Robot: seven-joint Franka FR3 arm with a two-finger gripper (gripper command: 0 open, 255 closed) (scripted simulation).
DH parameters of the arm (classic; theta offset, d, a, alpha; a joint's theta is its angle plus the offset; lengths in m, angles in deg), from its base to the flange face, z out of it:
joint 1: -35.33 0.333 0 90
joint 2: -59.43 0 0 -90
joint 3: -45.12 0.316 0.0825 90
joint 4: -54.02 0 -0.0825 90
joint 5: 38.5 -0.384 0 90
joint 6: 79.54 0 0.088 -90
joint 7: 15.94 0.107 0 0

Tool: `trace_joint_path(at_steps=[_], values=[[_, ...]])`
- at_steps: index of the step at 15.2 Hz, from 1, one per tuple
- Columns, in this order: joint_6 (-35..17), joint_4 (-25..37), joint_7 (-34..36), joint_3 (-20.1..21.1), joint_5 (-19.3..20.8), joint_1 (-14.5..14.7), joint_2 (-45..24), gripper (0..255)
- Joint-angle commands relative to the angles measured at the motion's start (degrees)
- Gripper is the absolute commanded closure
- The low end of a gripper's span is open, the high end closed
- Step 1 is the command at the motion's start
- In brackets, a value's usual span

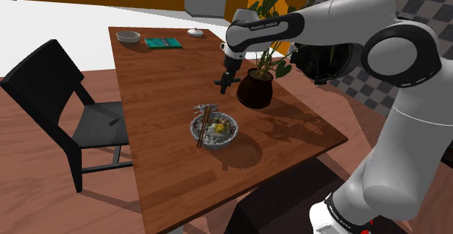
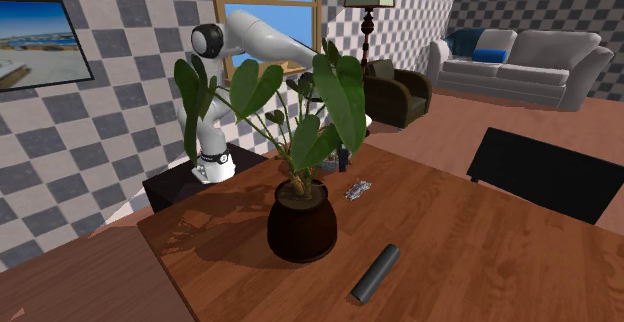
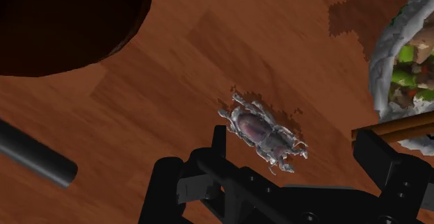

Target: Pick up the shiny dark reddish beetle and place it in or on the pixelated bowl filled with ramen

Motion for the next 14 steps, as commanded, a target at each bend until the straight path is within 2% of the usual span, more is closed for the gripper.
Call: trace_joint_path(at_steps=[1,9,14], values=[[-0.2,3.7,-2.1,1.0,-0.8,0.2,-4.7,0],[3.5,21.9,-8.7,4.7,-1.3,1.1,-22.0,0],[0.4,20.0,-8.9,4.9,-1.5,1.3,-23.2,0]])
